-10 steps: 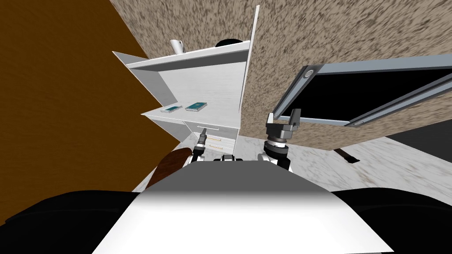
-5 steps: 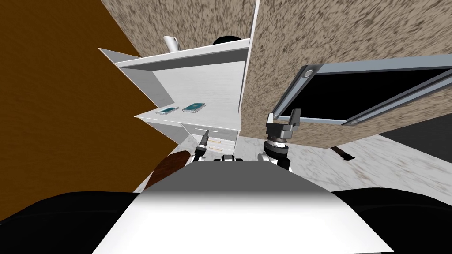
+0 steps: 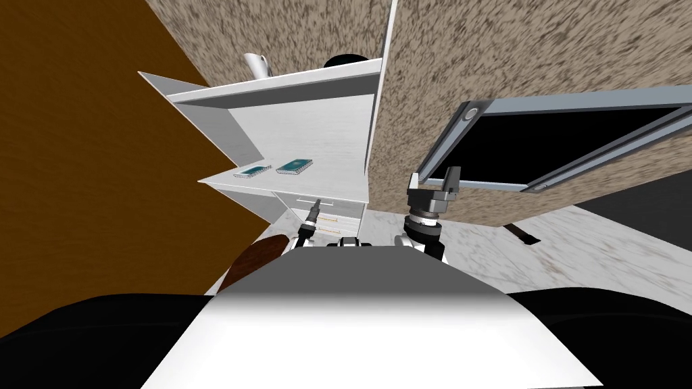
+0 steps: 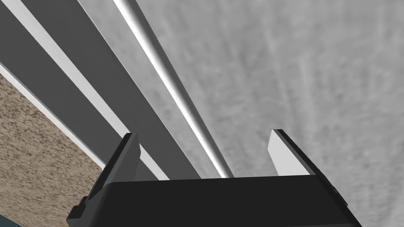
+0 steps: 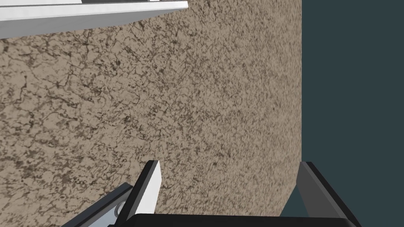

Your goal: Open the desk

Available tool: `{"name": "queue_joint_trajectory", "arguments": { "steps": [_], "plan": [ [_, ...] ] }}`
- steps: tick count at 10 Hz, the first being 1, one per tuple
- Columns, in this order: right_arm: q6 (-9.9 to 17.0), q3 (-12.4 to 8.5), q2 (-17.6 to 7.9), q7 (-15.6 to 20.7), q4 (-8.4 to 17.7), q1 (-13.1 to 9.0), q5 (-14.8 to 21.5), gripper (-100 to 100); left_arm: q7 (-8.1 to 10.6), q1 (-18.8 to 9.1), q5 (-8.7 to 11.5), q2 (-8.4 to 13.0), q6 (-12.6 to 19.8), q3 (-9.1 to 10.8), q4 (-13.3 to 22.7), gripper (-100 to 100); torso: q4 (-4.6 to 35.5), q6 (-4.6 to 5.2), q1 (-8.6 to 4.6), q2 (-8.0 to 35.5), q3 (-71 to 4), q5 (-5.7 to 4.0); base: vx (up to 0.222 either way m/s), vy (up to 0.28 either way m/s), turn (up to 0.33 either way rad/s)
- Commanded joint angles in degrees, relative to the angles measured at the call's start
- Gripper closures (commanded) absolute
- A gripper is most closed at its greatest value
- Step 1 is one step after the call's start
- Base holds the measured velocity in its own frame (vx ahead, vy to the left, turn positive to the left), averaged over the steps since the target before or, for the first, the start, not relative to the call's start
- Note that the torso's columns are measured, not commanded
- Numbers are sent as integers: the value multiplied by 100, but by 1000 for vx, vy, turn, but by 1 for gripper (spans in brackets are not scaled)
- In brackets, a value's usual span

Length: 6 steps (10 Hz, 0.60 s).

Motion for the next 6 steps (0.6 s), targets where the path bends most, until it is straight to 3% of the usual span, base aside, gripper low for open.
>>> {"name": "queue_joint_trajectory", "arguments": {
  "steps": [1,2,4,6],
  "plan": [
    [0,0,0,0,0,0,0,0,-45,-10,-2,-39,-146,-4,168,100,4,-1,8,19,10,3,-49,13,28],
    [0,0,0,0,0,-1,0,0,-60,-11,-3,-51,-196,-5,220,100,12,-1,16,47,28,5,-65,12,16],
    [1,0,0,0,1,-2,0,0,22,47,0,20,-79,-29,-8,100,-2,-3,16,6,5,4,-67,13,7],
    [1,0,0,0,1,-3,0,0,78,135,-9,85,18,-51,-166,100,10,-14,24,41,25,4,-166,28,16]
  ]
}}
